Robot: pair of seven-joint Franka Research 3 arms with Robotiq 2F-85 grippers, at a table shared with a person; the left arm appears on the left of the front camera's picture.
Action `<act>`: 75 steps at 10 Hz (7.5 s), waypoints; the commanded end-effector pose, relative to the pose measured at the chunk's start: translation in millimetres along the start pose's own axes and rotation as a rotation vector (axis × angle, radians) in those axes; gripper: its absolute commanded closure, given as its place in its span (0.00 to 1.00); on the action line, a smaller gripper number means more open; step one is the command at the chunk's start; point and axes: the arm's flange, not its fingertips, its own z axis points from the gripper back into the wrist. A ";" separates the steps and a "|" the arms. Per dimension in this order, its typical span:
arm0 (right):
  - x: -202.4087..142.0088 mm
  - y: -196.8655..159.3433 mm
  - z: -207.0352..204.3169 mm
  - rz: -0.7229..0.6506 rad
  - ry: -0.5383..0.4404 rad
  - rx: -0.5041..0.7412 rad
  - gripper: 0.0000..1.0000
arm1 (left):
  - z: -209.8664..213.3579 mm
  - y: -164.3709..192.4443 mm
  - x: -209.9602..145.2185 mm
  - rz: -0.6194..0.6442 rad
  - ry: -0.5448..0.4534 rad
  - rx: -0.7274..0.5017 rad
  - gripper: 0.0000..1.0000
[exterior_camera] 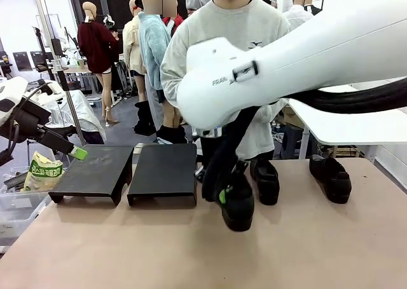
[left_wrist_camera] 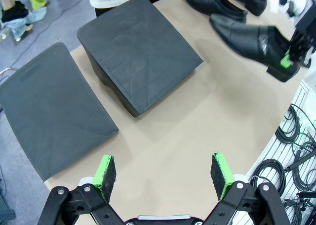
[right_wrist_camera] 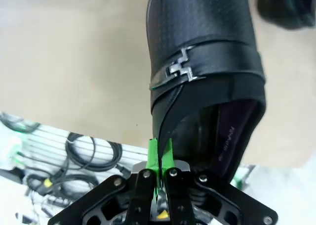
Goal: Organize the shoes by placing them on the stand.
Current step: Pick up one Shoe and place it in the middle of the table, then place the Shoe from the middle of the table onto the Shoes Stand.
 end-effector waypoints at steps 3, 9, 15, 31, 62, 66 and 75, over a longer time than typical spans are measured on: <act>15.8 29.8 -15.5 0.132 0.153 0.075 1.00 | 0.2 1.4 -1.3 0.000 -0.006 -0.010 0.00; 5.7 9.2 -53.3 -0.097 0.278 -0.004 1.00 | 0.2 1.4 -1.3 0.000 -0.006 -0.010 0.00; 19.7 26.1 -75.0 -0.059 0.355 0.034 0.77 | 0.2 1.4 -1.3 0.000 -0.006 -0.010 0.00; 18.1 5.9 -55.7 -0.086 0.309 0.067 0.00 | 0.2 1.4 -1.3 0.000 -0.006 -0.010 0.00; -134.0 -315.3 -48.1 -0.637 0.008 0.236 0.00 | -66.3 -227.4 28.3 0.571 0.548 0.341 0.00; -134.0 -315.3 -48.1 -0.637 0.008 0.236 0.00 | -137.4 -278.0 36.7 0.792 0.509 0.200 0.00; -134.0 -315.3 -48.1 -0.637 0.008 0.236 0.00 | -205.9 -308.5 46.1 0.957 0.522 0.289 0.00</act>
